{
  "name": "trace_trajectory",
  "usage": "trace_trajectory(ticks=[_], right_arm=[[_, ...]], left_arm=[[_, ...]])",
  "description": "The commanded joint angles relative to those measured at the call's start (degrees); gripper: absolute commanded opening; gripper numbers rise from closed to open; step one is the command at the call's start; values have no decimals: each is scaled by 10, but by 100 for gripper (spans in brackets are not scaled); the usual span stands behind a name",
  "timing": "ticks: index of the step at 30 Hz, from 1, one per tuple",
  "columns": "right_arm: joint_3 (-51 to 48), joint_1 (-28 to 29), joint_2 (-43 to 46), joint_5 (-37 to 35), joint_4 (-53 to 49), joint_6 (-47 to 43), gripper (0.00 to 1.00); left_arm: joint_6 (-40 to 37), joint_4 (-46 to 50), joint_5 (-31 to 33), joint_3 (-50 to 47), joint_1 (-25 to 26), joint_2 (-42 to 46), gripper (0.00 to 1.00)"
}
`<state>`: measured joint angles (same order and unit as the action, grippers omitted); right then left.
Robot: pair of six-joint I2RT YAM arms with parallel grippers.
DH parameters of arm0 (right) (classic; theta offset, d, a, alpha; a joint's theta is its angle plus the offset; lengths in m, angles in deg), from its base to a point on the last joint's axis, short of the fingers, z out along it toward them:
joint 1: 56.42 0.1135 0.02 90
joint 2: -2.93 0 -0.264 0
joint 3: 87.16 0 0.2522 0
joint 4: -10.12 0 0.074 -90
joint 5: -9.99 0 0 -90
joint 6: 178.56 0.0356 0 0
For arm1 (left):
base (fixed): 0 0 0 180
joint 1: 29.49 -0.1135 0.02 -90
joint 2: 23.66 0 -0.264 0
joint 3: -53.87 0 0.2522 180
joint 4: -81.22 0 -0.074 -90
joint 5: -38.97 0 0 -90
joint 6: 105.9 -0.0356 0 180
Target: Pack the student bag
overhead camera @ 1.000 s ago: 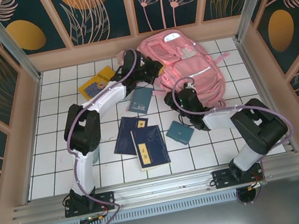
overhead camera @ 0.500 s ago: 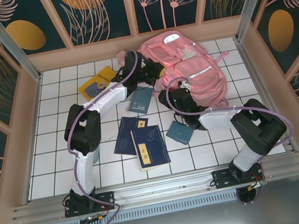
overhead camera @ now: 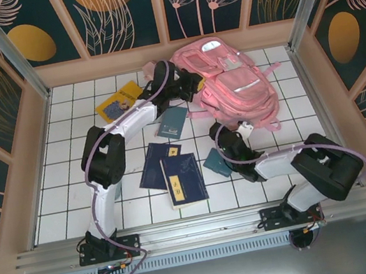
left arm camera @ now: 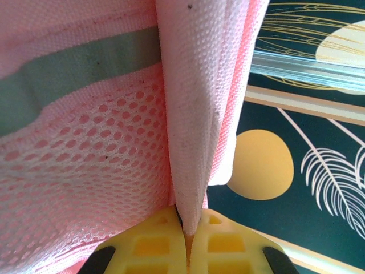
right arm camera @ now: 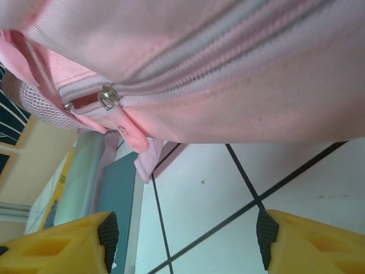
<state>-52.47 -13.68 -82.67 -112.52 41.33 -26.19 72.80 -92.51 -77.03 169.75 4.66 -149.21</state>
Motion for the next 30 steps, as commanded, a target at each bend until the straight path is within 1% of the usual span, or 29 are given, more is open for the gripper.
trace_trajectory(ticks=[1,6,8,14,19,21,23,28,30], right_arm=[[7,-11,-21,18,90,27,67],[24,-36,-52,42,101,25,66],[31,-46,-63,55,116,17,65],[74,-69,-93,91,112,-12,64],[96,-84,-115,109,116,-19,59],[97,-89,-120,116,121,-18,54],[96,-92,-120,125,129,-22,42],[75,-94,-96,123,121,-36,14],[64,-94,-79,118,108,-41,9]], left_arm=[[49,-51,-26,39,7,1,0],[52,-52,-29,36,8,3,0],[52,-52,-30,32,8,5,0],[52,-64,-33,8,8,12,0],[54,-72,-33,-3,8,15,0],[54,-71,-32,-5,8,15,0],[53,-74,-33,-6,8,16,0],[52,-74,-32,-4,8,13,0],[49,-72,-32,-3,8,12,0]])
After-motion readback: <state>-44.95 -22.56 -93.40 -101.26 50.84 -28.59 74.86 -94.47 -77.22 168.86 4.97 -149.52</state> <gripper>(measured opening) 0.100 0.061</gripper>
